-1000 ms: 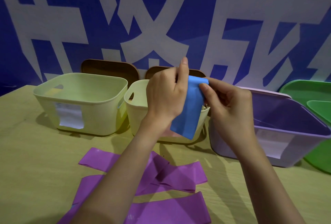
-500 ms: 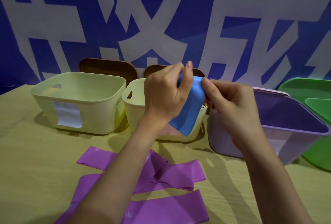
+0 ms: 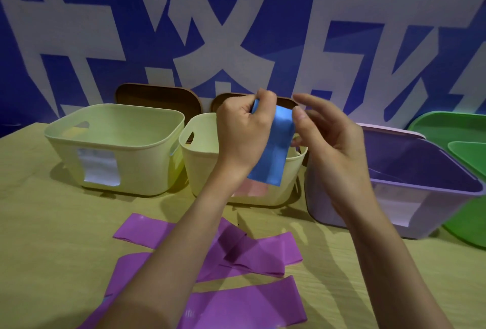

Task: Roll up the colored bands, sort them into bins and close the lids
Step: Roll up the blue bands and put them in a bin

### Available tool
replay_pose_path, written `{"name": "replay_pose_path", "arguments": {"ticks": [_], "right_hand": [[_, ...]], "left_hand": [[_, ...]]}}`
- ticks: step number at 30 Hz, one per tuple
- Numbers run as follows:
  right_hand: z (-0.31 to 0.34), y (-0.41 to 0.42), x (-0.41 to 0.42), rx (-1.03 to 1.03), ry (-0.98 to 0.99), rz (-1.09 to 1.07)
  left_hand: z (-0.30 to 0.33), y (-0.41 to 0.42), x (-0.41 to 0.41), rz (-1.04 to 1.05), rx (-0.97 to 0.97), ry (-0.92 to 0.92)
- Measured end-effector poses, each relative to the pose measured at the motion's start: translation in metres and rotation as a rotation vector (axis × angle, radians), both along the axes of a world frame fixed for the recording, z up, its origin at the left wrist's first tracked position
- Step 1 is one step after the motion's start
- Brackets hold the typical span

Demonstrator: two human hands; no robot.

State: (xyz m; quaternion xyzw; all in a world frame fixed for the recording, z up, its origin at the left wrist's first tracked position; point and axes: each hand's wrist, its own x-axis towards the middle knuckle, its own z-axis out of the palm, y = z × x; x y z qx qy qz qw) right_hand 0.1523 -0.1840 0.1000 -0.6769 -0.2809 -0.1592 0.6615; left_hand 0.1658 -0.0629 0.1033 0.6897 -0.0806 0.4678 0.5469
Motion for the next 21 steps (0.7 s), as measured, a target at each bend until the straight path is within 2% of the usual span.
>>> {"name": "replay_pose_path", "arguments": {"ticks": [5,9,14,17,21], "right_hand": [[-0.003,0.001,0.0,-0.077,-0.155,-0.002],[-0.01,0.003,0.005,-0.124,-0.248,-0.07],[-0.012,0.003,0.008,-0.21,-0.407,-0.169],[-0.013,0.0,0.01,-0.25,-0.469,-0.212],[-0.014,-0.003,0.009,-0.276,-0.446,-0.258]], "left_hand": [[0.002,0.004,0.003,-0.026,-0.132,0.218],[0.006,0.003,-0.001,-0.061,-0.233,0.417],[0.013,0.003,-0.004,-0.099,-0.296,0.582],[0.013,0.004,-0.005,-0.127,-0.277,0.641],[0.01,0.003,-0.004,-0.122,-0.214,0.631]]}}
